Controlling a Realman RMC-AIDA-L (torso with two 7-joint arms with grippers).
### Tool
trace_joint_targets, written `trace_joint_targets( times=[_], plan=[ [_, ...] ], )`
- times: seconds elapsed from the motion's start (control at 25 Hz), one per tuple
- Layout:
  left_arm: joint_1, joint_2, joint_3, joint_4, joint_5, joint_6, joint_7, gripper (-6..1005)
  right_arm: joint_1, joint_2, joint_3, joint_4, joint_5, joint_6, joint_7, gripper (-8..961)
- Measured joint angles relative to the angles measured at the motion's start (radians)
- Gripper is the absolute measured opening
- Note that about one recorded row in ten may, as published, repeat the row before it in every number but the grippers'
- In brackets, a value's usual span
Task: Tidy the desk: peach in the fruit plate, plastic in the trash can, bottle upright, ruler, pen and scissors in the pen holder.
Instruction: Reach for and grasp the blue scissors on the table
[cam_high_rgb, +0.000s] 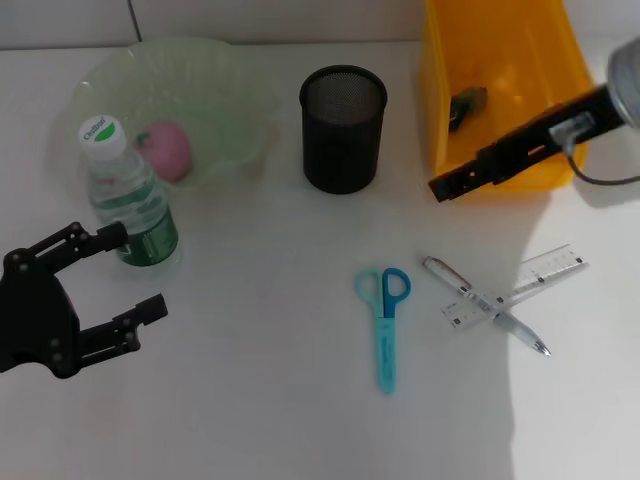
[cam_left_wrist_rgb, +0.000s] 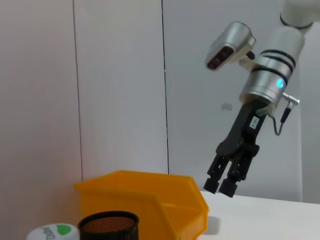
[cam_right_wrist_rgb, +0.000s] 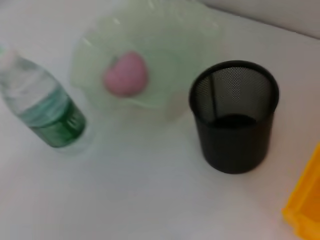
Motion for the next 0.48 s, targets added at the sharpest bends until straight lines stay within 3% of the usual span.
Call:
trace_joint_targets(
  times=[0.04,0.08,0.24,0.48],
  plan=[
    [0.0,-0.003,0.008,-0.002,0.004,-0.014,0.0,816,0.097,0.001,-0.074,-0.002,-0.078,-0.044,0.09,762],
    [0.0,-0.004,0.008,-0.003,0.007,-0.014,0.0,816,0.097,0.001,-0.074,-0.002,-0.078,-0.044,0.09,762],
    [-0.004,-0.005,0.009,-0.004,0.015,-0.011,-0.008,816,0.237,0.007,-0.191,0.07,-0.125,-0.106,0.186,760],
    [-0.01,-0.004,0.009,-0.01,0.019,-0.01,-0.007,816,0.29,0.014,-0.181,0.204,-0.108,-0.116,0.208,759]
  ],
)
